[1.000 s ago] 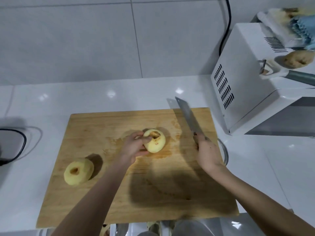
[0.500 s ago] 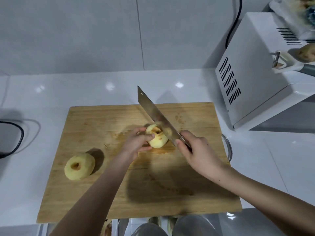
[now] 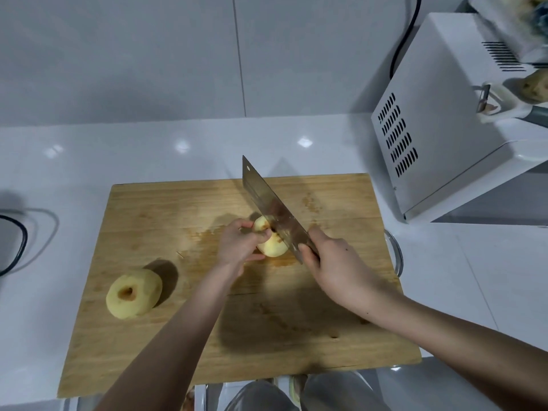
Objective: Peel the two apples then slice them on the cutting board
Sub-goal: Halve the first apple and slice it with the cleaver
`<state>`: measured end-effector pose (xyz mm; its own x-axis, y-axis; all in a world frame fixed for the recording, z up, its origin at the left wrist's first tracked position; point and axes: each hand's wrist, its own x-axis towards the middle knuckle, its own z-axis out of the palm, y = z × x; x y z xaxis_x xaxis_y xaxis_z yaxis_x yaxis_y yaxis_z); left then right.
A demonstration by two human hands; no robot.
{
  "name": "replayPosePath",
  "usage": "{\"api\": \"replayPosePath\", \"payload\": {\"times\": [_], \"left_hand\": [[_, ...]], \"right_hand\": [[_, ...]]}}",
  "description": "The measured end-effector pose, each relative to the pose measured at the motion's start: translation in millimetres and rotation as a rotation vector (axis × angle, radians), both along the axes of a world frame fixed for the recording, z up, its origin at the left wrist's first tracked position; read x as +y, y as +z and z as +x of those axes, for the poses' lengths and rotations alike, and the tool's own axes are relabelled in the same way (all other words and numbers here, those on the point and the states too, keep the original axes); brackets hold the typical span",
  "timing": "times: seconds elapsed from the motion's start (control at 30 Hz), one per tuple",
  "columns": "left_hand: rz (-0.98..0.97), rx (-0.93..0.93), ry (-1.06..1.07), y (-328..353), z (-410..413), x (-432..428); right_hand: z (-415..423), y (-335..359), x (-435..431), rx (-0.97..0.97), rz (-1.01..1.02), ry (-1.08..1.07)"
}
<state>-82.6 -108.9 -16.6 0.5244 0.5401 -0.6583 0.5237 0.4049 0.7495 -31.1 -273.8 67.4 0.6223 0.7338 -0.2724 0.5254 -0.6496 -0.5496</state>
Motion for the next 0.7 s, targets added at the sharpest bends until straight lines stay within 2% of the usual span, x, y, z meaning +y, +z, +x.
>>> {"api": "replayPosePath", "payload": {"times": [0.13, 0.3, 0.43, 0.7], "left_hand": [[0.011, 0.002, 0.017, 1.5, 1.0, -1.8], [0.03, 0.025, 0.0, 3.5, 1.2, 1.0], [0.022, 0.026, -0.018, 3.3, 0.8, 2.8], [-0.091, -0.037, 0.019, -1.3, -6.3, 6.5]], "right_hand": [[-4.4, 2.5, 9.8, -0.058, -0.088, 0.068], [1.2, 6.0, 22.5, 0.011, -0.158, 0.06], [-0.9, -20.1, 35.8, -0.009, -0.202, 0.04], [-9.6, -67.0, 27.7, -0.05, -0.11, 0.0]]}}
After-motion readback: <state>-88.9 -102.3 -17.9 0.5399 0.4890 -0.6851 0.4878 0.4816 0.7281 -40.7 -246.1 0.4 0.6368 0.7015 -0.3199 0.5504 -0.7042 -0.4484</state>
